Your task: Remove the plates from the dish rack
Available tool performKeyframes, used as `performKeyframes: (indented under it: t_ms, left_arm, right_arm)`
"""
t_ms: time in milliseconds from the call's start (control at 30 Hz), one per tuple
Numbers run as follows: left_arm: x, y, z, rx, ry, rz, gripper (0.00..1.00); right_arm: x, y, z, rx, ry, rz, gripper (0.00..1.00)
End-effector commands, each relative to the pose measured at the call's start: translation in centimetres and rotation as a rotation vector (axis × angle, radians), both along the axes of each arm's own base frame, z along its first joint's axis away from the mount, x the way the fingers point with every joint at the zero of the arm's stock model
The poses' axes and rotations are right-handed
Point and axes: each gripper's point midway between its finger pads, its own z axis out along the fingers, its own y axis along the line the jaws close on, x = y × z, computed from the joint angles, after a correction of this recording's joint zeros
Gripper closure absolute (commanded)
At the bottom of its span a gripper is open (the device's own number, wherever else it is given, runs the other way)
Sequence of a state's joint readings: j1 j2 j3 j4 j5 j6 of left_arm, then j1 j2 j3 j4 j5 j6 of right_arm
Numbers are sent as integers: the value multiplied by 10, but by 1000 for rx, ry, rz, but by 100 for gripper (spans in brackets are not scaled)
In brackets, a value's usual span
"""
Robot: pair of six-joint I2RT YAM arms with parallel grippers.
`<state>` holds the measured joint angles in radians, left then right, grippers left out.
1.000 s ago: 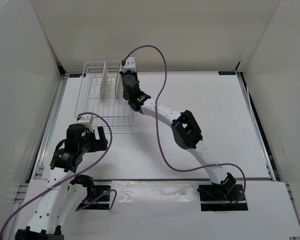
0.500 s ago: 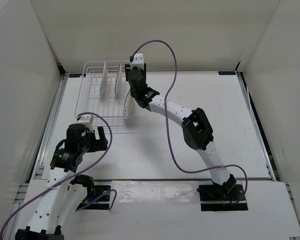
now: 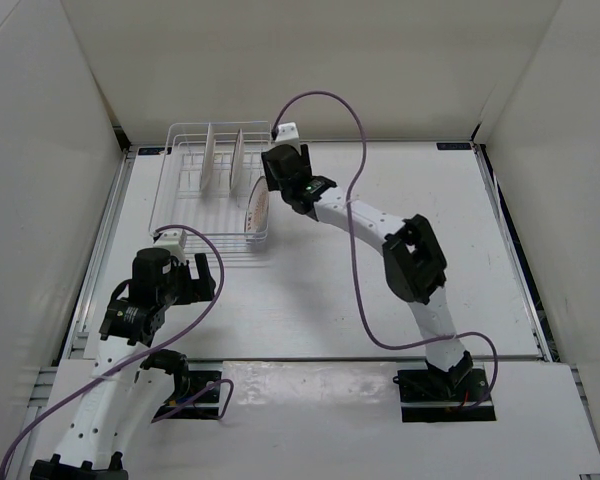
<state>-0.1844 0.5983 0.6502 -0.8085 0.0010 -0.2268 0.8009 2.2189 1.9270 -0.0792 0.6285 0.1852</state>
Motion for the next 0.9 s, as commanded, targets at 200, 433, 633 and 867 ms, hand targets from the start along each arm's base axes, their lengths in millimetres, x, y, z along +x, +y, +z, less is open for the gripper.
performKeyframes:
  t_ms: [200,433,633,867]
  left_arm:
    - [3,-2,14,-18,-35,0,1]
    - [3,0,14,-13,-34,6,1]
    - [3,-1,13,-12,-25,3,1]
    - [2,0,13,-11,-26,6,1]
  right_arm:
    - [-51,-48,84,121,188,132,33]
    - [-53,-15,27,178,355,172,34]
    - [-50,11,13,260,387,208,38]
    - [-48,18,24,328,369,197,40]
